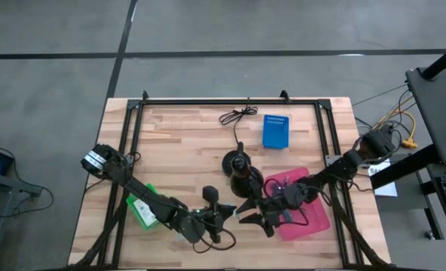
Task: Pick and place items into bin
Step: Put the white charger cable into the red bin
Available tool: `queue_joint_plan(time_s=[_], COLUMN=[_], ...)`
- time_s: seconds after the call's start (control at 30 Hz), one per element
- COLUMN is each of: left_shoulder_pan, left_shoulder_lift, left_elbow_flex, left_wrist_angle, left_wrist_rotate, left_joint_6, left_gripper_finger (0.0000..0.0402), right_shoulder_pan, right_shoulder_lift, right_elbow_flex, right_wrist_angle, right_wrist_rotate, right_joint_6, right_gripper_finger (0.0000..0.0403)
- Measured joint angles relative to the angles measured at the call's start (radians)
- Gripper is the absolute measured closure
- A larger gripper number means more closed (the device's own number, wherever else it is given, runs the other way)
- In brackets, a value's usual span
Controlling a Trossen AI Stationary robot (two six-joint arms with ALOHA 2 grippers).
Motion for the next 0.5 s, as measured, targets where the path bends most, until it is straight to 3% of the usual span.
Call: queue_joint_plan(time_s=[0.5], left_shoulder_pan=[0.012], left_shoulder_lift=[-0.001], left_elbow_flex=[0.0], left_wrist_angle=[0.023], left_wrist_rotate=[0.068], left_joint_6=[-0.001], left_gripper_finger=[0.0386], right_shoulder_pan=[0.0], right_shoulder_lift=[0.0], right_elbow_flex=[-0.001], right_wrist_angle=[-0.025], right_wrist_rotate=[0.083], right_joint_6=[-0.039], right_gripper_finger=[0.0247])
